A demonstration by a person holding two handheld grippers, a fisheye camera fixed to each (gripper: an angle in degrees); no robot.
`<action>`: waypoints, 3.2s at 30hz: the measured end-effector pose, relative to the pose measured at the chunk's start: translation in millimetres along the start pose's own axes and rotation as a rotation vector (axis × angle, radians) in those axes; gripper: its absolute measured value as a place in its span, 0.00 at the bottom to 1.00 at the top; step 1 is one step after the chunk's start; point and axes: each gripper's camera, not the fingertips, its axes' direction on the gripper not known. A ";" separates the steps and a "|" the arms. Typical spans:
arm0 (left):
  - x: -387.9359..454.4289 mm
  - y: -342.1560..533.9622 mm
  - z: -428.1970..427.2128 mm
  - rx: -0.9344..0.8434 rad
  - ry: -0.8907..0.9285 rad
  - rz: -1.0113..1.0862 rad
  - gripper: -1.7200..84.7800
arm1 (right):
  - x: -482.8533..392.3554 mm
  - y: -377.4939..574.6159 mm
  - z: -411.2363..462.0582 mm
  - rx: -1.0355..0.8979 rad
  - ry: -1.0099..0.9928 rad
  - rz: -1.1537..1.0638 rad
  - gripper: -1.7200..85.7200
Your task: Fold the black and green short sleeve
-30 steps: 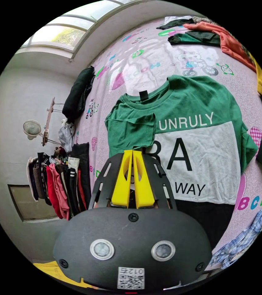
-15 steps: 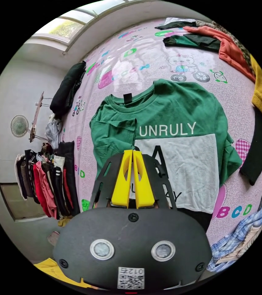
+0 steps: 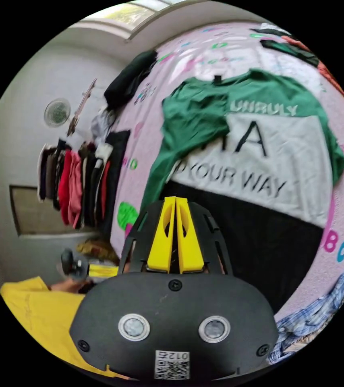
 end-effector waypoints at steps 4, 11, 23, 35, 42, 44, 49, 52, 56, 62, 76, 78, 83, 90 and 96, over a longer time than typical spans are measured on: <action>-20.2 -30.3 1.7 -0.089 0.064 -0.023 0.05 | -54.4 79.1 69.5 -0.241 -0.061 -0.160 0.05; 19.2 -60.6 4.6 -0.127 -0.195 0.174 0.08 | -48.7 130.9 118.1 -0.285 -0.100 0.016 0.09; -14.3 -69.1 -35.5 -0.122 -0.220 -0.005 0.02 | 15.5 159.2 131.3 -0.361 -0.158 0.256 0.03; 68.0 -182.7 -79.4 0.053 -0.266 0.310 0.02 | -74.9 173.5 140.6 -0.193 0.027 -0.192 0.03; 59.9 -236.1 -72.7 -0.177 -0.204 0.311 0.02 | -80.7 185.0 211.6 -0.374 0.046 -0.238 0.03; 53.2 -242.9 -86.2 -0.181 -0.163 0.276 0.02 | -85.3 182.6 213.7 -0.393 -0.020 -0.273 0.03; 58.5 -275.7 -128.1 -0.061 -0.190 0.275 0.02 | -103.1 173.8 198.8 -0.396 0.126 -0.399 0.02; 62.5 -311.5 -141.5 -0.047 -0.150 0.264 0.02 | -106.2 165.3 191.2 -0.375 0.186 -0.429 0.02; 69.8 -349.0 -129.8 -0.180 -0.070 0.290 0.02 | -88.8 146.6 187.1 -0.445 0.066 -0.386 0.02; 79.7 -394.6 -181.2 -0.128 -0.082 0.326 0.03 | -32.8 53.9 119.4 -0.173 0.185 -0.235 0.02; 27.7 -629.3 -336.1 0.124 -0.497 0.476 0.05 | 39.6 -234.4 62.6 0.011 0.526 -0.369 0.05; 34.3 -648.5 -334.1 0.079 -0.577 0.591 0.05 | 46.6 -250.9 65.5 -0.010 0.518 -0.403 0.05; 57.4 -688.8 -327.5 -0.023 -0.674 0.808 0.05 | 64.6 -286.5 71.5 -0.057 0.473 -0.452 0.09; 85.8 -724.3 -319.5 -0.131 -0.752 0.918 0.05 | 75.4 -318.1 74.8 -0.102 0.453 -0.467 0.10; 102.7 -753.1 -330.5 -0.173 -0.708 0.903 0.03 | 80.1 -341.4 60.8 -0.085 0.430 -0.443 0.06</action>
